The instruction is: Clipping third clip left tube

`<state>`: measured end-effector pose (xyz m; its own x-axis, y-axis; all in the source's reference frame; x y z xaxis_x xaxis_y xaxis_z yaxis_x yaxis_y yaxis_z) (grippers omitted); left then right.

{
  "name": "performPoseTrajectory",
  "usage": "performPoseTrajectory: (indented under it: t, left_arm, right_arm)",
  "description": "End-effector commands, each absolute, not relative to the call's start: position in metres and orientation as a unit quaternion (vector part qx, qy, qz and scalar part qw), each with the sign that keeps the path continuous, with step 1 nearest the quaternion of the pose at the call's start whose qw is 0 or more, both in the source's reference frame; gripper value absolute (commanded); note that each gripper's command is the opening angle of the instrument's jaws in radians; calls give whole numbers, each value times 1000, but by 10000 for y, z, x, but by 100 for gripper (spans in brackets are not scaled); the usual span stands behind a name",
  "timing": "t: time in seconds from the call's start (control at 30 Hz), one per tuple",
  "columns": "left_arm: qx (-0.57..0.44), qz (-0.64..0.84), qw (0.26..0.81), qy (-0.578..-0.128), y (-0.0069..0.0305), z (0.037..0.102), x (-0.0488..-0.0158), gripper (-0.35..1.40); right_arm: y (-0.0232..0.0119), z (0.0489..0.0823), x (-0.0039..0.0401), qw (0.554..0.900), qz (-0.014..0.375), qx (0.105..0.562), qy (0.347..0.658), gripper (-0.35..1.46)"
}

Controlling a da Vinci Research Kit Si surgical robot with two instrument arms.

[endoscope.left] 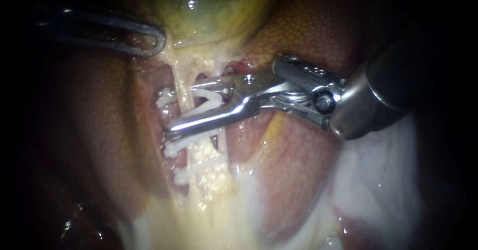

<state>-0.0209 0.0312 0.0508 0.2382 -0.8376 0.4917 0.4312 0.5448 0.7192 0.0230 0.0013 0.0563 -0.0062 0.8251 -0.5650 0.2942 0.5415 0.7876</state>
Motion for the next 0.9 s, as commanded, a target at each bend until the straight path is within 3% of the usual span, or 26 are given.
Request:
performPoseTrajectory:
  t: [0.03, 0.33, 0.6, 0.9]
  left_arm:
    - [225, -421, 754, -452, 312, 508, -209, -35]
    - [225, -421, 754, -452, 312, 508, -209, -35]
    - [225, -421, 754, -452, 312, 508, -209, -35]
    - [225, -421, 754, -452, 312, 508, -209, -35]
  right_arm:
    - [14, 560, 230, 566, 233, 419, 670, 41]
    - [14, 542, 235, 560, 235, 426, 671, 34]
    - [22, 533, 233, 558, 240, 426, 671, 4]
    - [28, 536, 233, 561, 250, 415, 672, -16]
